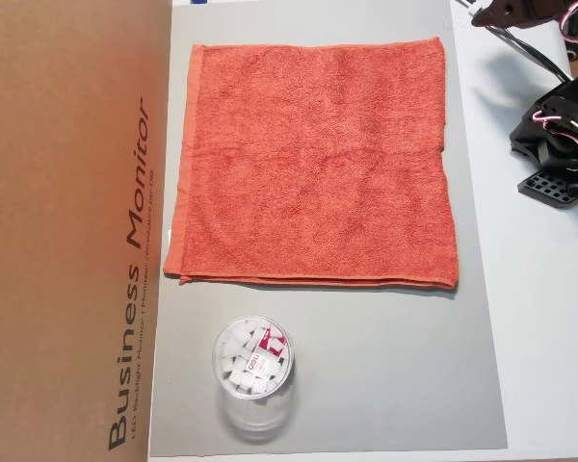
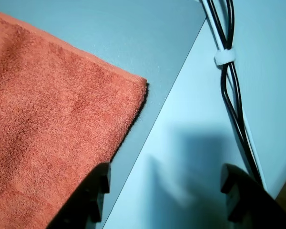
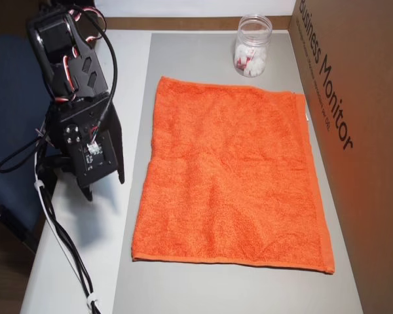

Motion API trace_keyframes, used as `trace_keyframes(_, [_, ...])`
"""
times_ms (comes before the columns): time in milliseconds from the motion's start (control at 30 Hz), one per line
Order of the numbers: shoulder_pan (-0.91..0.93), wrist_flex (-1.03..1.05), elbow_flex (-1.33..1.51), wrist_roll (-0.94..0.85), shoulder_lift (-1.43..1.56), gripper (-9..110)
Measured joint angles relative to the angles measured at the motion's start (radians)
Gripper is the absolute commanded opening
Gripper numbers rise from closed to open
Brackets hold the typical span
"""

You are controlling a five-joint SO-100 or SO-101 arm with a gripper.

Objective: Fold the blanket.

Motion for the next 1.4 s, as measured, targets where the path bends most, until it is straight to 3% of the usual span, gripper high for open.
trace_keyframes(267, [0.000,-0.114,0.002,0.000,-0.133,20])
trace_keyframes(700, [0.000,-0.491,0.209,-0.002,-0.268,20])
trace_keyframes(1400, [0.000,-0.749,0.291,-0.002,-0.460,20])
